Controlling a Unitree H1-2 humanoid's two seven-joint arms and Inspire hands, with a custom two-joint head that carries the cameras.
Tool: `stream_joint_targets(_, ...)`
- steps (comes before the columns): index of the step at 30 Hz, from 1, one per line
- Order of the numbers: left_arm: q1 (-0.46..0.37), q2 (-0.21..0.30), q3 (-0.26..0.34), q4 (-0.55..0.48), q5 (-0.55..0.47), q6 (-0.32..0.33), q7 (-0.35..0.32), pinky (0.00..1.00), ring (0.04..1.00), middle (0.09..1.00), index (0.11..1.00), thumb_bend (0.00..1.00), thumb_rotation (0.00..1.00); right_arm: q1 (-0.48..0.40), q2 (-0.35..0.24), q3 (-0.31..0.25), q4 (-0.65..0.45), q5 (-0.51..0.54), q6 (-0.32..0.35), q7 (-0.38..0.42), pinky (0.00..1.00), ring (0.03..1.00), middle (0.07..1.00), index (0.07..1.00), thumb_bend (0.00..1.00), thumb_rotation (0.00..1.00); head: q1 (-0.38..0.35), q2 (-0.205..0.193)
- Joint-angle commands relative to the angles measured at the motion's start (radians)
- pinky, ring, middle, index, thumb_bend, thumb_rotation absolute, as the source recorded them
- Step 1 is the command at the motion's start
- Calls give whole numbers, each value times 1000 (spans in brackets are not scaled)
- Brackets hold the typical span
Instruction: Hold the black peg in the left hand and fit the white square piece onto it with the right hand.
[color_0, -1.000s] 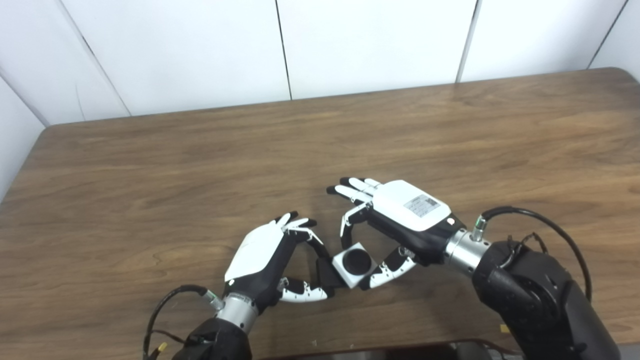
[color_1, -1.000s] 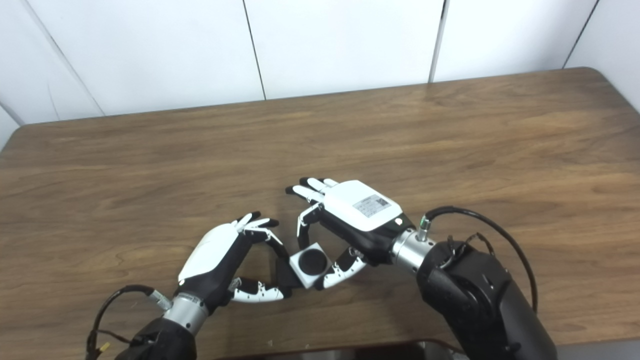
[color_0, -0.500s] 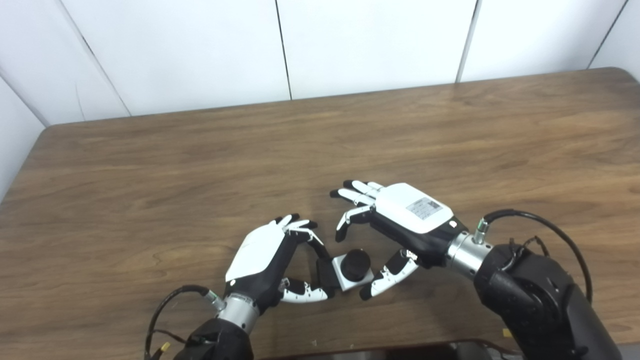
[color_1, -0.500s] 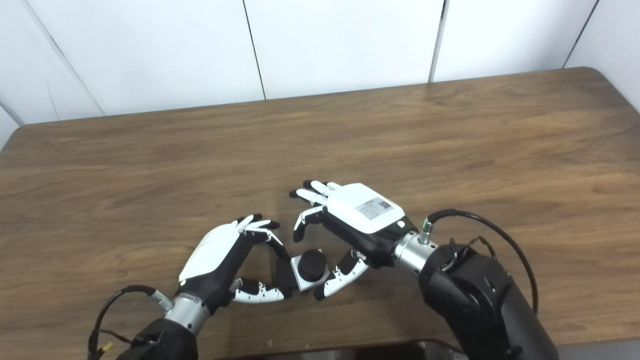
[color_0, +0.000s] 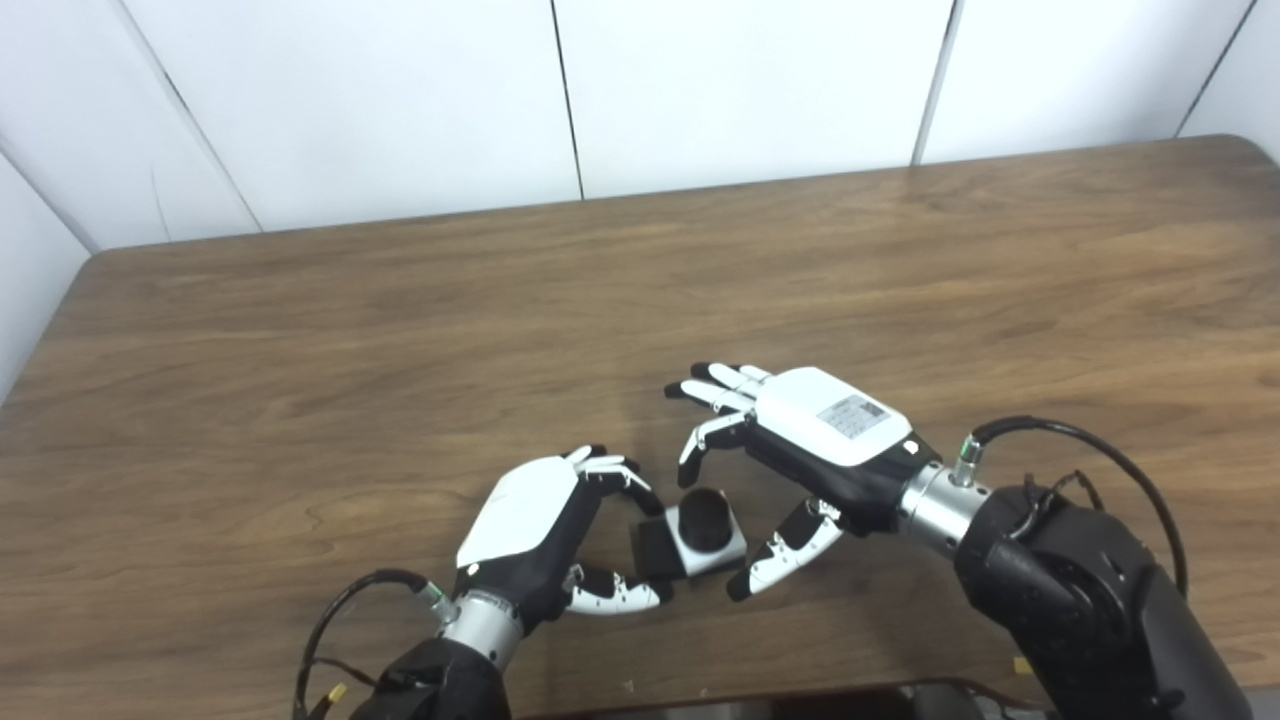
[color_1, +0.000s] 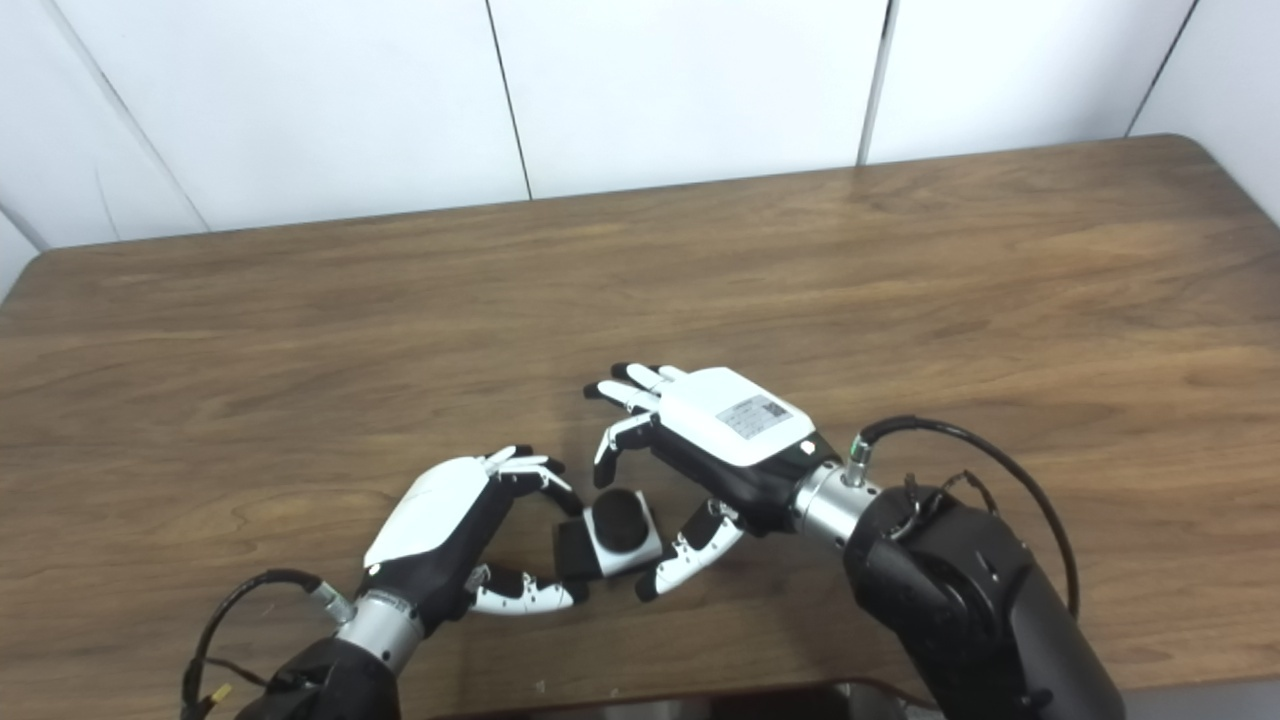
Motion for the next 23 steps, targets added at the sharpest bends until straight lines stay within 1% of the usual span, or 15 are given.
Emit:
stream_joint_targets(1, -19, -5, 2, -5, 18, -9, 13, 960, 954, 861, 696, 705, 147, -33, 0, -18, -18, 12, -1, -10, 990, 1000, 956, 643, 918, 296, -1, 1)
stream_joint_targets(12, -19, -2, 2, 15, 34, -23, 28, 965, 951, 861, 698, 705, 173, -29, 1, -35, -23, 25, 2, -5, 1000, 1000, 958, 641, 912, 302, 1, -1)
stream_joint_targets(18, -21, -2, 2, 11, 44, -20, 17, 960, 948, 862, 712, 753, 199, -26, 2, -44, -27, 33, 11, -4, 1000, 1000, 961, 648, 907, 290, 3, -5)
stream_joint_targets(19, -22, -1, 3, 8, 46, -19, 12, 956, 948, 862, 717, 762, 206, -25, 2, -47, -26, 36, 12, -7, 1000, 1000, 961, 649, 908, 288, 3, -5)
stream_joint_targets(22, -22, 1, 11, -3, 41, -14, 3, 941, 951, 872, 767, 796, 241, -21, 2, -59, -22, 44, 16, -13, 1000, 1000, 960, 666, 917, 283, 3, -5)
stream_joint_targets(23, -21, -1, 17, -6, 34, -13, 6, 929, 950, 874, 785, 809, 244, -19, 2, -63, -20, 46, 15, -16, 1000, 1000, 960, 675, 921, 284, 7, -13)
